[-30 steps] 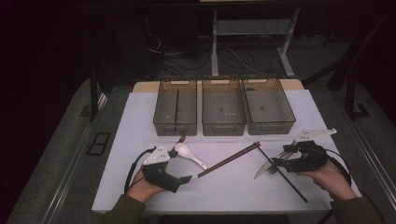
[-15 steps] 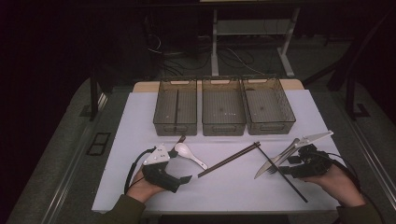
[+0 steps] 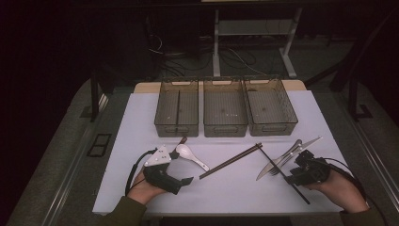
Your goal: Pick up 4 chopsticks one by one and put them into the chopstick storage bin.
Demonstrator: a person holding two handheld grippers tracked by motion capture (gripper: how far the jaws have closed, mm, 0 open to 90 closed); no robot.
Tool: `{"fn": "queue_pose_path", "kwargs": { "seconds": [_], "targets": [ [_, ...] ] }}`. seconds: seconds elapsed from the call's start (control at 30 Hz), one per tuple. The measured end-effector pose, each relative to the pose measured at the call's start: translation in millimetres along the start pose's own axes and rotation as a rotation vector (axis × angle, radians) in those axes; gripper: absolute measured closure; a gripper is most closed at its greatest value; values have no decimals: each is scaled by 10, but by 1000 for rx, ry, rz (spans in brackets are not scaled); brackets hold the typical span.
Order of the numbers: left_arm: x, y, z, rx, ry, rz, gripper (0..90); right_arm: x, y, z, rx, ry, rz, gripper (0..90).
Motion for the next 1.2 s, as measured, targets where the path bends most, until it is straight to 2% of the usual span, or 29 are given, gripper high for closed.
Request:
{"fn": "queue_pose_path", "kwargs": {
  "seconds": [0.5,0.77,1.0,1.2],
  "targets": [
    [-4,0,1,-6,4,-1,0,-87,30,45,22,120,10,727],
    [-11,-1,2,-15,11,-2,0,-100,43,33,42,136,49,791],
    [-7,2,2,-17,14,-4,0,-101,34,29,29,140,65,839],
    [-6,2,2,-17,15,-4,0,-97,25,31,20,135,55,847]
  ]
}}
Point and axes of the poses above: each handheld gripper's, and its own axes: x roughly backward along the jaws, z roughly out of its underside, y roughly to its left, the point moved 3 cm from there along -x, roughly forward along the jaws, and after that the axes turned 1 degree about x, right-handed, at the moved point
